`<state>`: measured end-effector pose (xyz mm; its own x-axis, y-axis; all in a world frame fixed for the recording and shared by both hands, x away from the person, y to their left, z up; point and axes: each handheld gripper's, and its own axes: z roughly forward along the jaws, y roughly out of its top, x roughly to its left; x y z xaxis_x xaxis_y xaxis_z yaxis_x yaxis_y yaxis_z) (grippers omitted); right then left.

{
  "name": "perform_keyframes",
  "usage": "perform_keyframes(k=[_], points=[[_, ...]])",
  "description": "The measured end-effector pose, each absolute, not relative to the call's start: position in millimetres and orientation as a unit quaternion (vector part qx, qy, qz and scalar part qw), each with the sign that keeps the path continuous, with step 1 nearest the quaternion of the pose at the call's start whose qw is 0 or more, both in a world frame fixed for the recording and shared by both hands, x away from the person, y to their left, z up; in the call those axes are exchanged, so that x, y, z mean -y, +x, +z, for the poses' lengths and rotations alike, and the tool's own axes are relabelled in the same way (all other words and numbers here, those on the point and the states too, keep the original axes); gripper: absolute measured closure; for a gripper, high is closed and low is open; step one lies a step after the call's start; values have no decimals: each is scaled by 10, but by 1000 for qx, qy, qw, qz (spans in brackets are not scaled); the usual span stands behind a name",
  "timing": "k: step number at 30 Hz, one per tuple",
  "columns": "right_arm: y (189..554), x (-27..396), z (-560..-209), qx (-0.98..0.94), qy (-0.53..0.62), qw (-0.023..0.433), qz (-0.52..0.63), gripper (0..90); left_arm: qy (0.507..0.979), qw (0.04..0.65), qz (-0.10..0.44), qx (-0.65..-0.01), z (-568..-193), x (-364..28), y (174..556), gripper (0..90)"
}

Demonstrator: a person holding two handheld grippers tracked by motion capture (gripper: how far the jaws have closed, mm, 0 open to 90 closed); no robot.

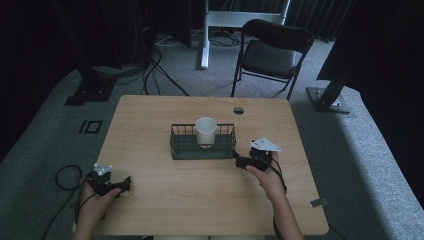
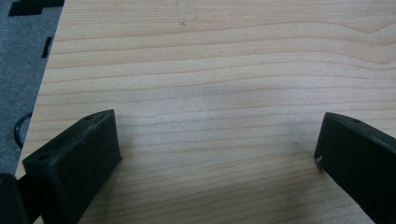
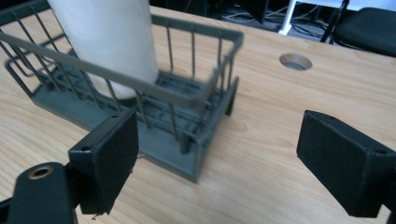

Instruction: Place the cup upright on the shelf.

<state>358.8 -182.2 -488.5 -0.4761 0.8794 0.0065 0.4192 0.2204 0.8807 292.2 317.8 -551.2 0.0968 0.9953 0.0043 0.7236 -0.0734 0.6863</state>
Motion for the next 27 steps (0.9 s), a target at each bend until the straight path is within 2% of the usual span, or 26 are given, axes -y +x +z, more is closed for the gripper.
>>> perform_keyframes(k=[27], points=[[3510,2458,-5251,-707,522,265,396,124,689,272,250,-624,-5511,-3178,2922,4]])
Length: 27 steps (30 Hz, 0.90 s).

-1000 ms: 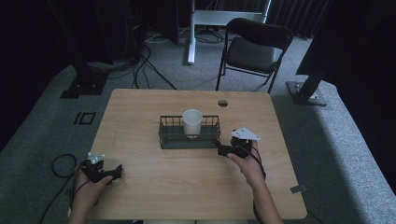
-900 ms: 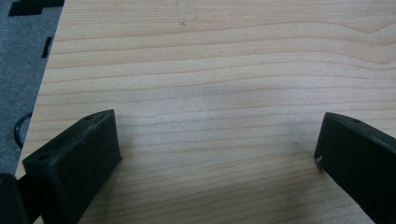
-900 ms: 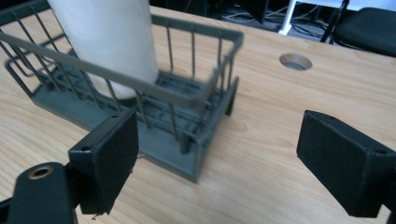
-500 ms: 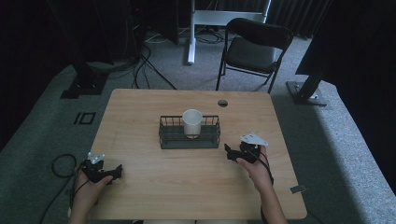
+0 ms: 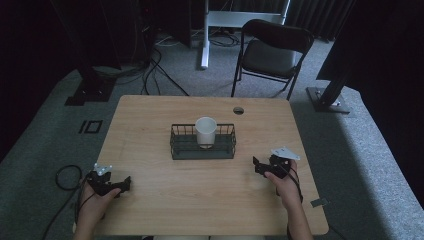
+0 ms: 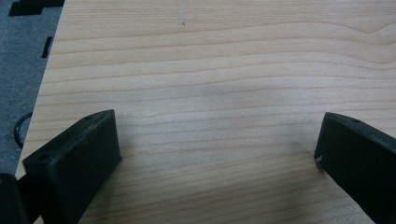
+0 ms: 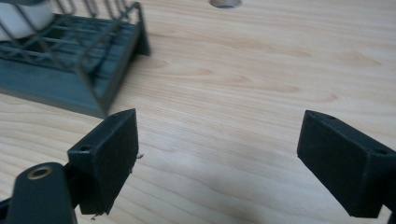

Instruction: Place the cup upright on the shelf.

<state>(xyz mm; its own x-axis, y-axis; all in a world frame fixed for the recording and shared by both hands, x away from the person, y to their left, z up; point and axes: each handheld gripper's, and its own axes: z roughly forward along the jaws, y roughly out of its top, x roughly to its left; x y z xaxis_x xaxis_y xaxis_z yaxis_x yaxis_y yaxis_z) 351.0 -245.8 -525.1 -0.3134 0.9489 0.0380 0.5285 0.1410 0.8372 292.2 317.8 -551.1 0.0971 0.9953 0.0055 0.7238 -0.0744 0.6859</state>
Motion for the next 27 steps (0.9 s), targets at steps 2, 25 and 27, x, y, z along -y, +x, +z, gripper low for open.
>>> perform_keyframes(k=[2,25,27], points=[[3507,2483,-5265,-707,525,265,393,124,689,272,250,-624,-5511,-3178,2922,4],[3440,2933,-5504,-698,583,264,321,120,689,272,250,-624,-5512,-3177,2922,4],[3437,2944,-5515,-695,587,265,319,121,689,272,250,-624,-5511,-3178,2922,4]])
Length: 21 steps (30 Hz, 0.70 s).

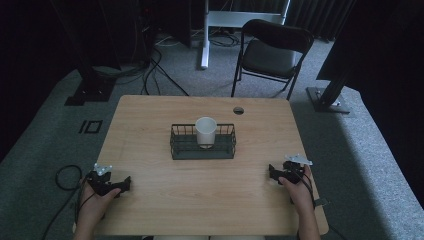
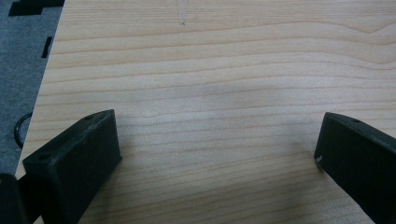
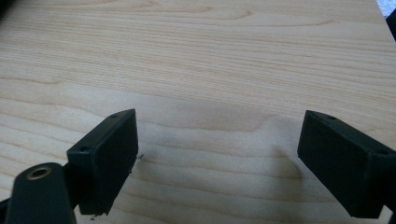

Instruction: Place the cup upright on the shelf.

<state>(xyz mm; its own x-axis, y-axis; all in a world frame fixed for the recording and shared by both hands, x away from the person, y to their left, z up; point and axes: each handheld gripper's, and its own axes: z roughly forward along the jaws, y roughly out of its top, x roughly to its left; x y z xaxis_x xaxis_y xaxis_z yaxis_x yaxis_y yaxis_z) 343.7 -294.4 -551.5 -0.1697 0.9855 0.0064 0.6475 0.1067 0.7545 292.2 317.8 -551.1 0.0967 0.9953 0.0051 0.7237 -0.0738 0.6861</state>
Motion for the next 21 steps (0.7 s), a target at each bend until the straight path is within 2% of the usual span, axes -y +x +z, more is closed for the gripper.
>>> perform_keyframes(k=[21], points=[[3417,2979,-5534,-695,602,251,303,110,689,272,250,-624,-5512,-3177,2922,3]])
